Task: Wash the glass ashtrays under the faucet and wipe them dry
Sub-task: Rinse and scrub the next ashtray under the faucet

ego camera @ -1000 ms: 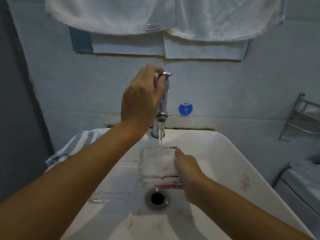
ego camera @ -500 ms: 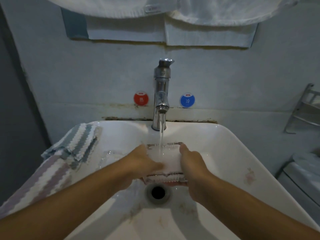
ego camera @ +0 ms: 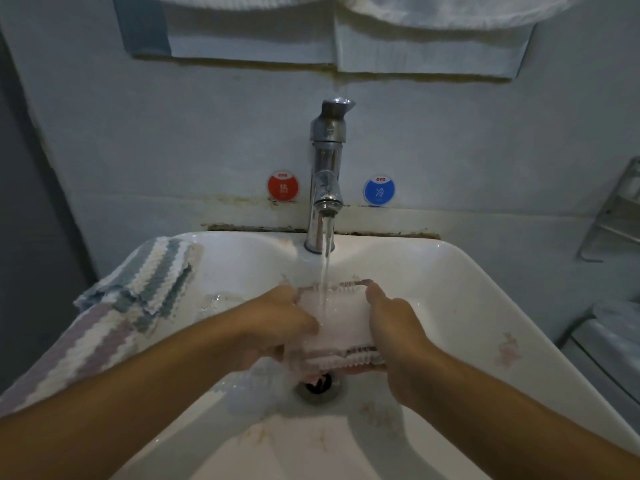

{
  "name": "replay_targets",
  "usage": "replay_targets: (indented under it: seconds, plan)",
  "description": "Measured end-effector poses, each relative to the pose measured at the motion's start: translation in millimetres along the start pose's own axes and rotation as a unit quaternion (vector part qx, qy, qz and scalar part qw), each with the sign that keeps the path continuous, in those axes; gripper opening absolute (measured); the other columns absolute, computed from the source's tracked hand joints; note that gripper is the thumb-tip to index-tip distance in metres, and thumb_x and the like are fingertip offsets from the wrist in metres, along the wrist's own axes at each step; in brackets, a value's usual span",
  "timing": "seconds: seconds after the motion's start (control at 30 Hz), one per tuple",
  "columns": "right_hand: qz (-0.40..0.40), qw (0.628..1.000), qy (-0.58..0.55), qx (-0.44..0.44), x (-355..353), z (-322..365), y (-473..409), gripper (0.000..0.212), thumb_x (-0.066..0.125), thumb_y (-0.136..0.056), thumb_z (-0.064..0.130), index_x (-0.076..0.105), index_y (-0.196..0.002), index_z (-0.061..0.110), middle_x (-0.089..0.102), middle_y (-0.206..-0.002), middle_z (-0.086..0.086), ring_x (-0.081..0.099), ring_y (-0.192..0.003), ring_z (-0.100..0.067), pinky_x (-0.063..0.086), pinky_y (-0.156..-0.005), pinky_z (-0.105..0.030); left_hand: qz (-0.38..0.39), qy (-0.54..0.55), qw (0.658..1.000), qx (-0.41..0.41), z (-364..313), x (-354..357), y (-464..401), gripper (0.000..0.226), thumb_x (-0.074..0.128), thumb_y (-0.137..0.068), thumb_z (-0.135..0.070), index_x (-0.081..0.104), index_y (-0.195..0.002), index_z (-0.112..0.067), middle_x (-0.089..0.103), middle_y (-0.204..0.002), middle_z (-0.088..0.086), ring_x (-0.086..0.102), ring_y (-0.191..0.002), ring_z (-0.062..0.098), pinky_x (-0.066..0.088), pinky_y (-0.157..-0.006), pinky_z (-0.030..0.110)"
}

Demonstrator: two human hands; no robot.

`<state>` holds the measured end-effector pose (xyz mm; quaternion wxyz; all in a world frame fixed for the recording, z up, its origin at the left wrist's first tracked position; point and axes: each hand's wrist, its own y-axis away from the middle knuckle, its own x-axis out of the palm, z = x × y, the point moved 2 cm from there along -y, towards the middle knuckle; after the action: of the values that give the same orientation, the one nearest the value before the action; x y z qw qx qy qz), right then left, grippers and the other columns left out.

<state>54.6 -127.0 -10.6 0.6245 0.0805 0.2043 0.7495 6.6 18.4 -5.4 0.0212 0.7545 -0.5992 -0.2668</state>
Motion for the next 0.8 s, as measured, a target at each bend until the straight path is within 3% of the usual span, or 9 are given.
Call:
replay_targets:
  seconds: [0.07,0.17,0.3,0.33,0.4,0.5,0.67,0.8]
  plan:
    - [0.003,1.0,0.0,0.005,1,0,0,0.042,0.035,-0.106,0.048,0.054,-0.122,0.014,0.066,-0.105,-0.014,0.069,-0.09,-0.033,0.061,-0.081,-0.046,-0.025,-0.001,1.0,0.0,-1,-1,1,0.025,0.062,-0.094,-0.006,0.056,-0.117,-0.014,0.071,-0.102,0.014,0.075,-0.079,0.03,0.063,-0.064,0.043]
    - [0.018,1.0,-0.004,0.013,2,1,3,0.04,0.037,-0.106,0.048,0.054,-0.121,0.015,0.067,-0.105,-0.016,0.07,-0.087,-0.033,0.063,-0.072,-0.046,-0.095,-0.059,0.993,0.044,-2,-5,1,0.011,0.064,-0.095,-0.018,0.065,-0.104,-0.011,0.072,-0.086,0.007,0.072,-0.059,0.015,0.058,-0.049,0.028]
    - [0.021,1.0,0.001,0.003,3,0,2,0.046,0.038,-0.105,0.048,0.053,-0.129,0.012,0.065,-0.11,-0.017,0.069,-0.092,-0.036,0.063,-0.064,-0.043,-0.112,-0.108,0.986,0.06,-2,-6,-2,0.029,0.055,-0.099,-0.022,0.062,-0.074,-0.008,0.065,-0.069,0.005,0.063,-0.051,0.013,0.049,-0.045,0.021]
    - [0.022,1.0,0.003,0.002,3,0,3,0.046,0.038,-0.105,0.048,0.054,-0.128,0.011,0.066,-0.109,-0.017,0.069,-0.092,-0.035,0.063,-0.061,-0.041,-0.109,-0.118,0.985,0.059,-3,-5,-2,0.028,0.053,-0.099,-0.021,0.061,-0.075,-0.009,0.063,-0.07,0.004,0.061,-0.053,0.013,0.049,-0.046,0.022]
    - [0.019,1.0,0.007,0.003,3,0,3,0.044,0.036,-0.106,0.048,0.055,-0.123,0.013,0.067,-0.105,-0.016,0.07,-0.089,-0.033,0.063,-0.062,-0.039,-0.086,-0.092,0.991,0.051,-2,0,-2,0.009,0.053,-0.099,-0.02,0.059,-0.097,-0.014,0.063,-0.083,-0.001,0.063,-0.069,0.011,0.054,-0.055,0.022]
    - [0.015,1.0,-0.007,0.003,1,1,4,0.039,0.037,-0.106,0.047,0.054,-0.12,0.015,0.067,-0.103,-0.015,0.071,-0.088,-0.035,0.063,-0.072,-0.048,-0.07,-0.066,0.994,0.049,2,7,1,0.022,0.056,-0.099,-0.019,0.047,-0.12,-0.022,0.056,-0.098,-0.007,0.058,-0.087,0.009,0.053,-0.062,0.021]
    - [0.007,1.0,0.004,0.012,4,1,6,0.045,0.038,-0.105,0.05,0.052,-0.128,0.015,0.065,-0.109,-0.013,0.069,-0.094,-0.036,0.063,-0.075,-0.051,-0.128,-0.146,0.979,0.063,2,3,3,0.018,0.052,-0.101,-0.028,0.056,-0.111,-0.013,0.063,-0.1,0.006,0.064,-0.087,0.021,0.059,-0.079,0.037]
    - [0.008,1.0,0.016,-0.004,8,-2,4,0.044,0.035,-0.105,0.051,0.054,-0.123,0.015,0.067,-0.104,-0.012,0.07,-0.091,-0.031,0.062,-0.079,-0.049,-0.127,-0.197,0.969,0.081,1,8,3,0.029,0.037,-0.106,-0.022,0.044,-0.13,-0.008,0.061,-0.107,0.007,0.055,-0.08,0.013,0.048,-0.066,0.027]
